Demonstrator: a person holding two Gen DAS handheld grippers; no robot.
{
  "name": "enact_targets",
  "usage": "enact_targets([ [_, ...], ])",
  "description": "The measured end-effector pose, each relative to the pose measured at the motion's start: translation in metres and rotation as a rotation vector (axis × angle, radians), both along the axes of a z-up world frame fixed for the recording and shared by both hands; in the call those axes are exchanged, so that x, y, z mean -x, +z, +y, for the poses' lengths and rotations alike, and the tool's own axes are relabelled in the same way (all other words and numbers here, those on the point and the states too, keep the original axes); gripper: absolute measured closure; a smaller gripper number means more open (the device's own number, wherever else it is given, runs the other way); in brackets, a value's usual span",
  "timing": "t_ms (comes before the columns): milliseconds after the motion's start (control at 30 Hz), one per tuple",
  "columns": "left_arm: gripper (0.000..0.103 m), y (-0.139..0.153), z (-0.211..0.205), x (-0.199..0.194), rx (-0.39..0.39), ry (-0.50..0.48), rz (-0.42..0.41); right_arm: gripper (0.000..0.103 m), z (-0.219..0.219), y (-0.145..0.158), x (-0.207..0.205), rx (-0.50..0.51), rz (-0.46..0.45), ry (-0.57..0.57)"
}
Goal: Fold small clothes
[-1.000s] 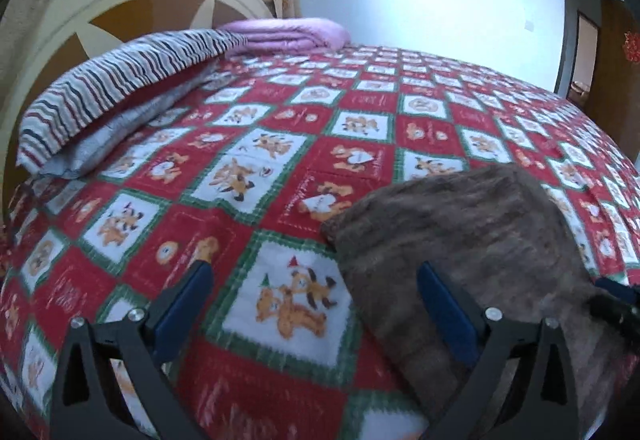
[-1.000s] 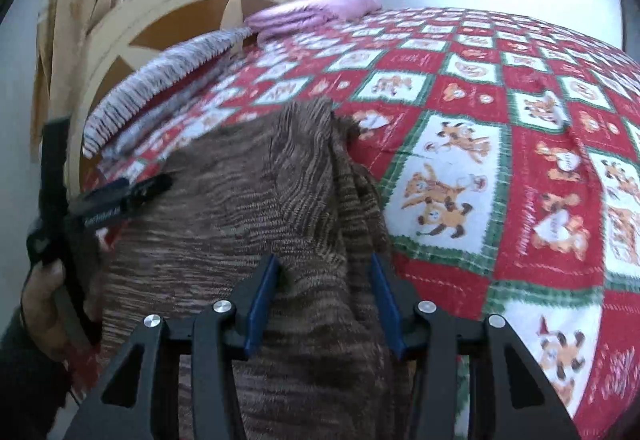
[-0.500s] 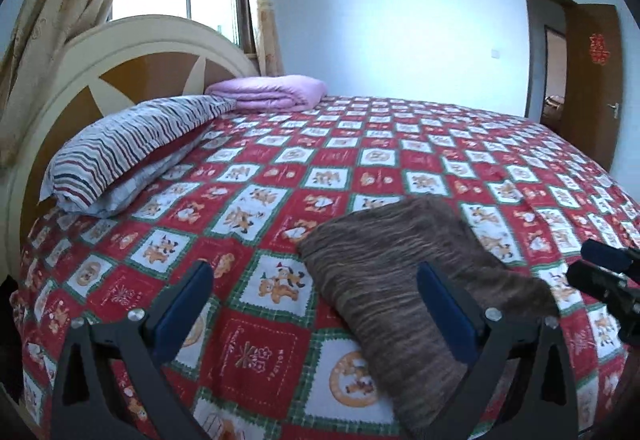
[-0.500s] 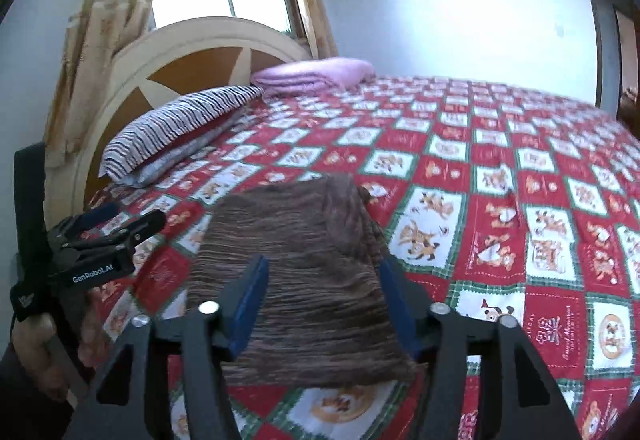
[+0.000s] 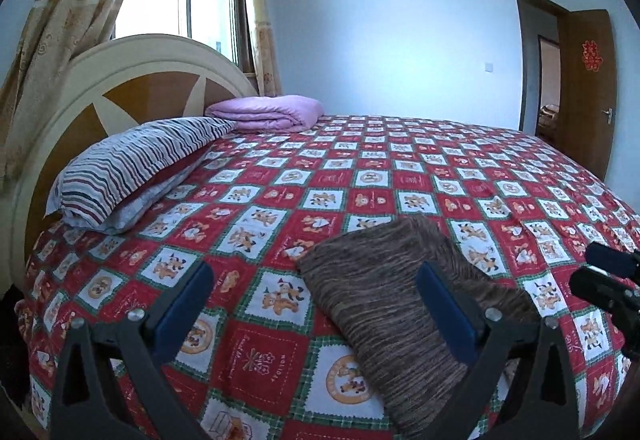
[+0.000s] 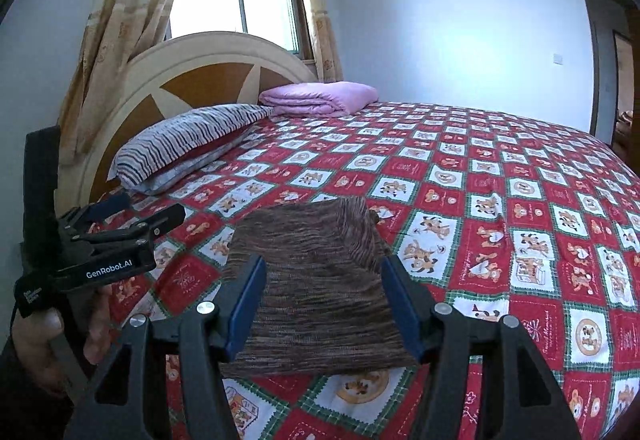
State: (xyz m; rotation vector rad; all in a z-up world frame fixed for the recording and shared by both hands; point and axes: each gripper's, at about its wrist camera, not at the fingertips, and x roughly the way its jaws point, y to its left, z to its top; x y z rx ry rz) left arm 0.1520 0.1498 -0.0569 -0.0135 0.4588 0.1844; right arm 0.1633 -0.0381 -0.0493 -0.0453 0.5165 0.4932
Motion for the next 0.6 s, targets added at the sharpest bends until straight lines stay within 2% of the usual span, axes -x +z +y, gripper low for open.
enact_targets([
  [600,0.000,-0.0011,-0.0079,0.0001,-0.003,-0.009,0.017,0.042,-0.0025,0.0004,0.0080,-0.020,0.006,0.002],
])
